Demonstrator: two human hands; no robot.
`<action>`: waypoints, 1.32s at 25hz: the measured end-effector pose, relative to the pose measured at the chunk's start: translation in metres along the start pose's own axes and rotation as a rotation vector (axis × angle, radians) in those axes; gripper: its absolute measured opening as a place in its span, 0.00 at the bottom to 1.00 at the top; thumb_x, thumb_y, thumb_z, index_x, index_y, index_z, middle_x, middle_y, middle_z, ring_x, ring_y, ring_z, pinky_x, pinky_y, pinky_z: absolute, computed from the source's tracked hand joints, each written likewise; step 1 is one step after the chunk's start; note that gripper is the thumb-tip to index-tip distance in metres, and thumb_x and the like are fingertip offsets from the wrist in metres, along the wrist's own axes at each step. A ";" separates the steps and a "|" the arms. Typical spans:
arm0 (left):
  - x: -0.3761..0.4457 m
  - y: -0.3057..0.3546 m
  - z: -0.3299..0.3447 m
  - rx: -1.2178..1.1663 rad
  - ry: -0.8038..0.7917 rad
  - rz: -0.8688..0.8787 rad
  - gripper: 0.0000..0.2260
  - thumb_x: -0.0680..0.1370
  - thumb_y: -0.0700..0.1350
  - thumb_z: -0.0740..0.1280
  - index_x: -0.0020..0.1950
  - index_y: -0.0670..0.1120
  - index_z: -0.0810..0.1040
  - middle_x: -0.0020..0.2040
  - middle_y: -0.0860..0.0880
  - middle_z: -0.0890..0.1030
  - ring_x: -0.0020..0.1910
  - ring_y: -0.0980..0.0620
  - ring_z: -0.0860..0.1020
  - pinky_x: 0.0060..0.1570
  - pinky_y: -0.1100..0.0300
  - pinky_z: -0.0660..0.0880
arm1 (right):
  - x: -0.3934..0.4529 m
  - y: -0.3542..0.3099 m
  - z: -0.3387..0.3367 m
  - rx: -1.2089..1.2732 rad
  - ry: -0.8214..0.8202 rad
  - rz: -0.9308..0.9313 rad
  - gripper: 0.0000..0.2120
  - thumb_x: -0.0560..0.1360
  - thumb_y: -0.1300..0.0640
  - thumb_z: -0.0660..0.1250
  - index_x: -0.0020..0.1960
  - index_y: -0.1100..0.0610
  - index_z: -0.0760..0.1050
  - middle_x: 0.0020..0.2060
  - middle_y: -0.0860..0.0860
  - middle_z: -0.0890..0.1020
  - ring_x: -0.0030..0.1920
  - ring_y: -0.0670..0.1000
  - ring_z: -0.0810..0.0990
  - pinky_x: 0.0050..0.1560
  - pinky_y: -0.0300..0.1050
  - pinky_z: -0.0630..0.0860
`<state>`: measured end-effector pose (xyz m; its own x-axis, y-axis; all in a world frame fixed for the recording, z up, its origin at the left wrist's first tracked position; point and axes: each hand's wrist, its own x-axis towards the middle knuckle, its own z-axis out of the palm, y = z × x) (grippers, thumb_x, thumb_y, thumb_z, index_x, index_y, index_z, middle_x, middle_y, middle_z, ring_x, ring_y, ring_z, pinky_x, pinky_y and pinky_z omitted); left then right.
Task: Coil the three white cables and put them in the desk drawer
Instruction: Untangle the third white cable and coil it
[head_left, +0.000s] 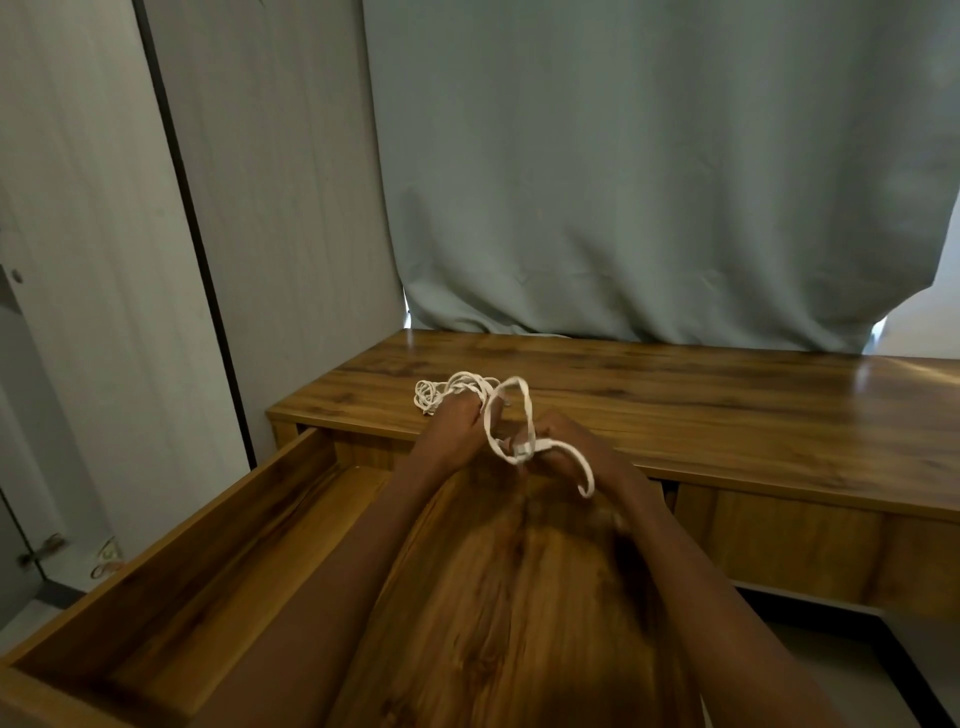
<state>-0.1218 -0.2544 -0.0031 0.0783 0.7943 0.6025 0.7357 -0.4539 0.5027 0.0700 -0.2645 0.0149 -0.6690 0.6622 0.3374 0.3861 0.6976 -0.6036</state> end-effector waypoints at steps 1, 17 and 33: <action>-0.002 -0.003 0.002 0.062 -0.059 0.019 0.23 0.84 0.56 0.53 0.41 0.45 0.81 0.37 0.52 0.81 0.39 0.59 0.78 0.43 0.57 0.73 | -0.003 -0.008 -0.003 0.223 0.039 0.087 0.13 0.80 0.60 0.65 0.45 0.68 0.83 0.36 0.45 0.82 0.38 0.45 0.79 0.41 0.46 0.76; -0.016 -0.011 -0.015 -0.393 -0.612 -0.295 0.14 0.74 0.50 0.59 0.29 0.47 0.68 0.27 0.49 0.68 0.26 0.52 0.64 0.32 0.55 0.61 | 0.004 0.058 -0.029 1.484 0.204 0.143 0.20 0.80 0.47 0.63 0.55 0.62 0.83 0.36 0.53 0.85 0.31 0.48 0.83 0.29 0.37 0.78; -0.008 0.006 -0.031 -1.389 -0.491 -0.368 0.15 0.73 0.47 0.58 0.25 0.49 0.66 0.17 0.53 0.62 0.20 0.54 0.59 0.25 0.60 0.56 | 0.019 0.054 0.027 0.410 0.167 0.006 0.13 0.80 0.59 0.66 0.63 0.56 0.81 0.56 0.48 0.85 0.57 0.46 0.83 0.57 0.42 0.76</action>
<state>-0.1387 -0.2759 0.0144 0.4528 0.8692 0.1986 -0.4127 0.0068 0.9109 0.0612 -0.2213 -0.0306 -0.5431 0.7242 0.4249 0.0829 0.5498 -0.8312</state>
